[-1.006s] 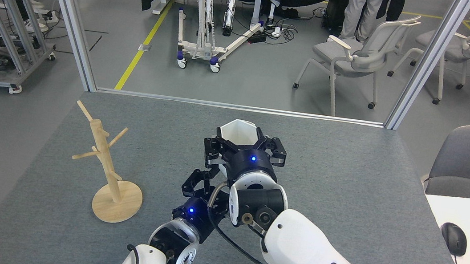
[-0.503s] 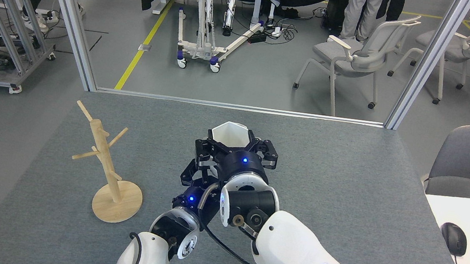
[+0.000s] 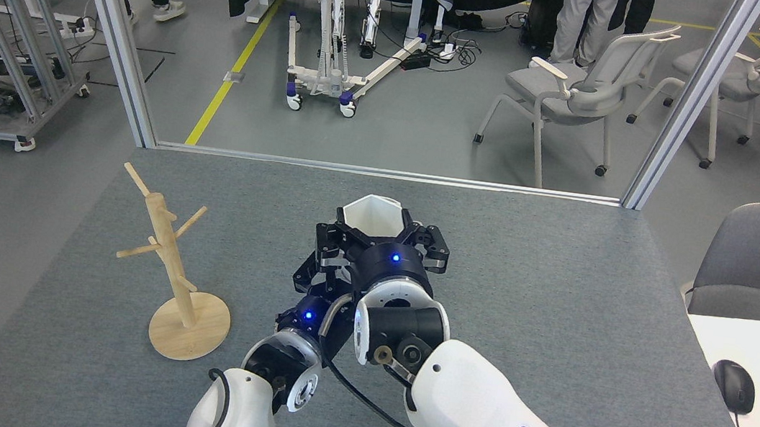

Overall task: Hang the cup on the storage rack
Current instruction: 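Grasp the cup's lower end with the left gripper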

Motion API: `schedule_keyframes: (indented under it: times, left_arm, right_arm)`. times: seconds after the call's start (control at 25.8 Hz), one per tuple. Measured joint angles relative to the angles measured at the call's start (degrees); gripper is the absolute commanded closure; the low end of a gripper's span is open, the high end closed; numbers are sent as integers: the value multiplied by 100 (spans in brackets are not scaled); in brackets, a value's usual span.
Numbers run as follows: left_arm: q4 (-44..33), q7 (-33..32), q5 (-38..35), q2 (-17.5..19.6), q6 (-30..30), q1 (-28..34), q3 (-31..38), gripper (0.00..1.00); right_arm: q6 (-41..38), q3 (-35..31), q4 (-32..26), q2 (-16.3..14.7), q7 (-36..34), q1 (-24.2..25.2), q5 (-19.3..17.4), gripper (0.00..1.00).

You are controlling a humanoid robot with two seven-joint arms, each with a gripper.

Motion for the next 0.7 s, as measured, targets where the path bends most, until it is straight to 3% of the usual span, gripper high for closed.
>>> schedule_keyframes:
  times: [0.15, 0.39, 0.7]
  left_arm:
    - [-1, 0, 5, 19, -1, -5, -1, 98]
    - [-10, 120, 12, 51, -472, 15, 2, 100]
    - [-237, 277, 17, 53, -577, 62, 5, 100]
  right_arm:
    - [0, 1, 1, -12, 1, -1, 0, 14]
    - [6, -3, -27, -37, 103, 2, 2, 13]
    - [-84, -49, -311, -188, 11, -26, 32, 3]
